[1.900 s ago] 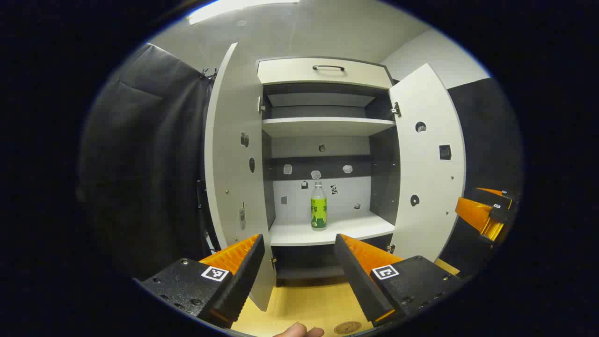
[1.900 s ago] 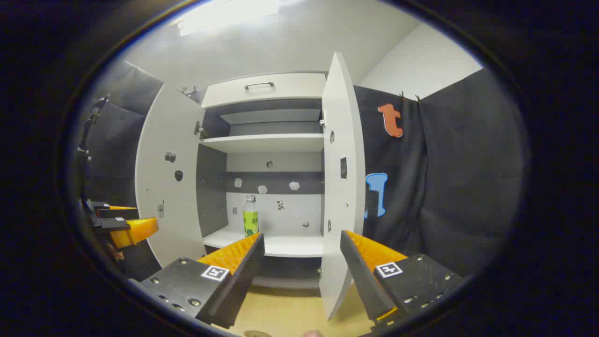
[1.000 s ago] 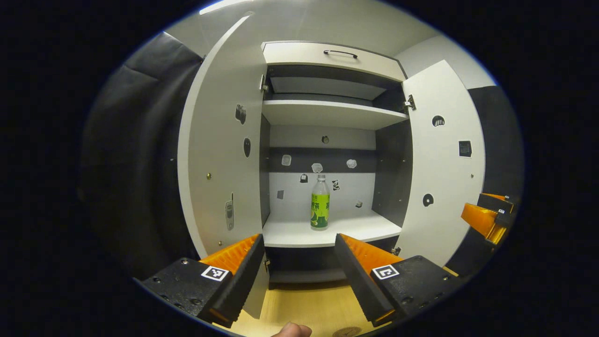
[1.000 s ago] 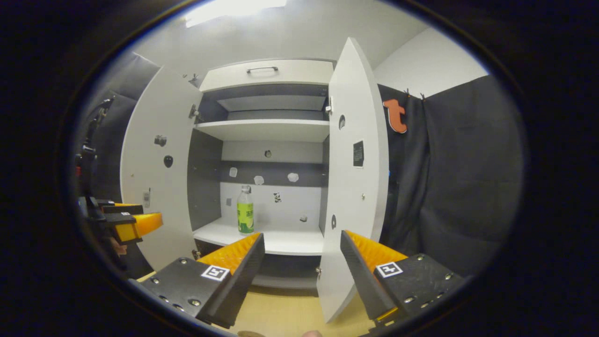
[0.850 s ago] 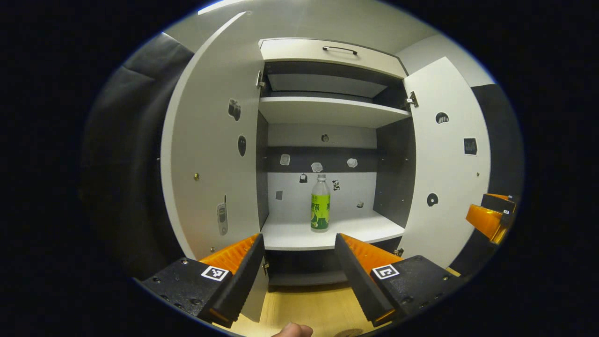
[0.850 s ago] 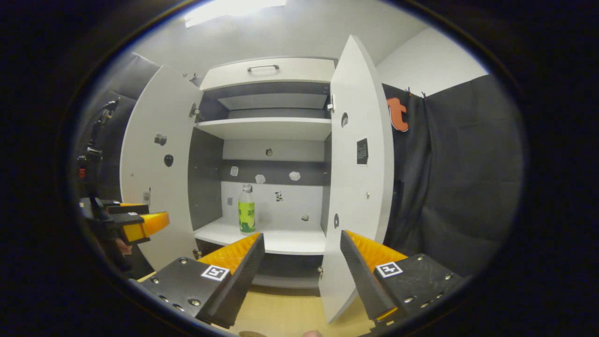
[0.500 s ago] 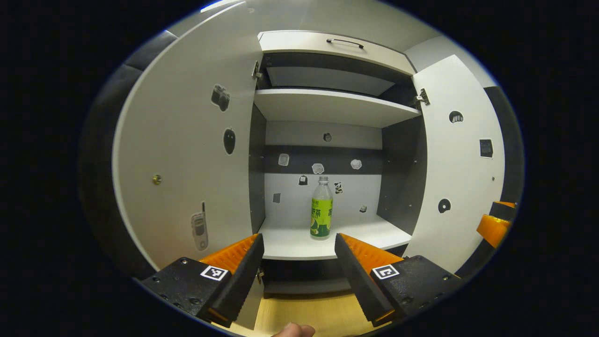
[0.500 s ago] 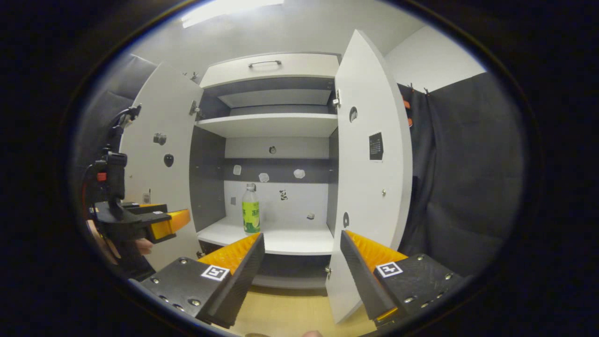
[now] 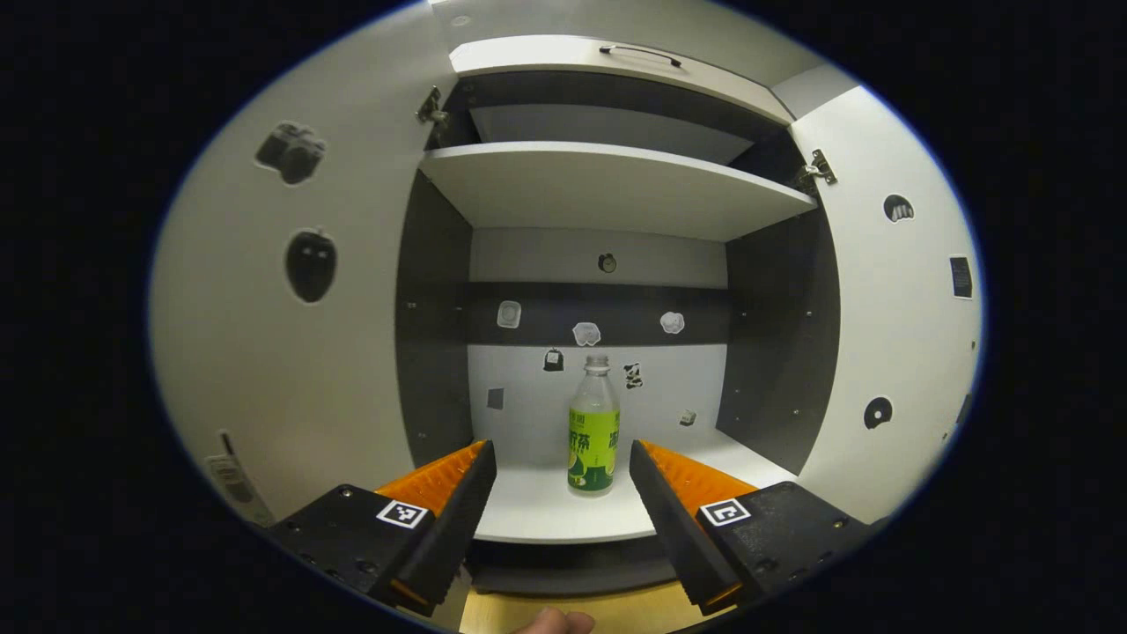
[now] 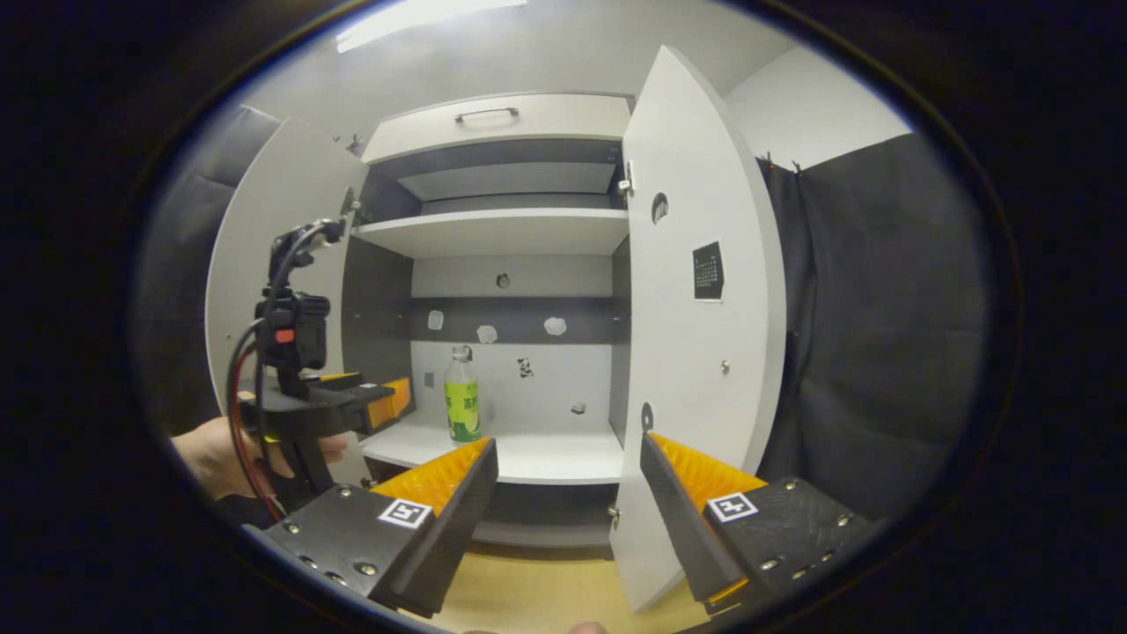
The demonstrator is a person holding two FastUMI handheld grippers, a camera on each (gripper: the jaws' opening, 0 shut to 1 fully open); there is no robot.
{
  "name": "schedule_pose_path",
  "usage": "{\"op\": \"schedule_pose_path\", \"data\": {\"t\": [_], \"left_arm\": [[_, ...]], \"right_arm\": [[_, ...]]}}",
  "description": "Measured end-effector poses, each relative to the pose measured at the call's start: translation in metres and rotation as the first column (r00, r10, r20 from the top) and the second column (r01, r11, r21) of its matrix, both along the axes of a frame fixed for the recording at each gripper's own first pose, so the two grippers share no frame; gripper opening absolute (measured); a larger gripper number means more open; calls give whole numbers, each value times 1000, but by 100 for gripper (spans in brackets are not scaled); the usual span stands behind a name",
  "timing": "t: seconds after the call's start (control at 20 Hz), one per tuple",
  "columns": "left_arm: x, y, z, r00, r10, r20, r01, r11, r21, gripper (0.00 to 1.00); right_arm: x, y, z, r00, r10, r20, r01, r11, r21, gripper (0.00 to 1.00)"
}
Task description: Grasp the bottle in the cabinet with the left hand and place it on the coaster, then close the right door with the right hand and the left door with the left hand.
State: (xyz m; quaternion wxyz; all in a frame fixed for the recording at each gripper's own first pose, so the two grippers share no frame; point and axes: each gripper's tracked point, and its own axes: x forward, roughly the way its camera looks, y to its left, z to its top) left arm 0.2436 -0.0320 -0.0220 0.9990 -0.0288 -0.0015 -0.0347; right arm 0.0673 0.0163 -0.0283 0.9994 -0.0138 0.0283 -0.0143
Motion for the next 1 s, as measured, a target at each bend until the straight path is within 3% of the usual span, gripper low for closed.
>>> {"op": "schedule_pose_path", "data": {"t": [0.2,0.25,0.35,0.45,0.5,0.55,0.6,0.95,1.0], "left_arm": [[48,-13,-10,1000,-14,-14,14,1000,10,96],[60,-17,-15,1000,-20,-21,20,1000,16,96],[82,-22,-29,998,-33,-49,35,999,34,96],[102,-27,-38,997,-46,-58,48,998,33,97],[112,-30,-41,996,-50,-67,52,998,21,97],[119,-33,-47,995,-60,-81,61,998,11,97],[126,-36,-50,994,-65,-92,66,998,2,97],[167,-36,-56,995,-45,-87,47,999,20,96],[170,-35,-59,995,-38,-94,41,999,26,96]], "right_arm": [[-1,-10,2,1000,-19,8,19,1000,-4,98],[-2,-13,2,1000,-27,9,27,1000,-11,94],[-2,-17,5,999,-41,17,42,999,-17,98],[-3,-21,9,998,-48,29,49,999,-14,94],[-3,-25,9,998,-60,30,60,998,-15,98],[-3,-29,9,997,-71,27,71,997,-15,94],[-3,-30,8,997,-75,22,76,997,-14,98],[-15,-35,13,996,-85,39,86,996,-36,98],[-17,-37,12,995,-90,36,91,995,-37,94]]}}
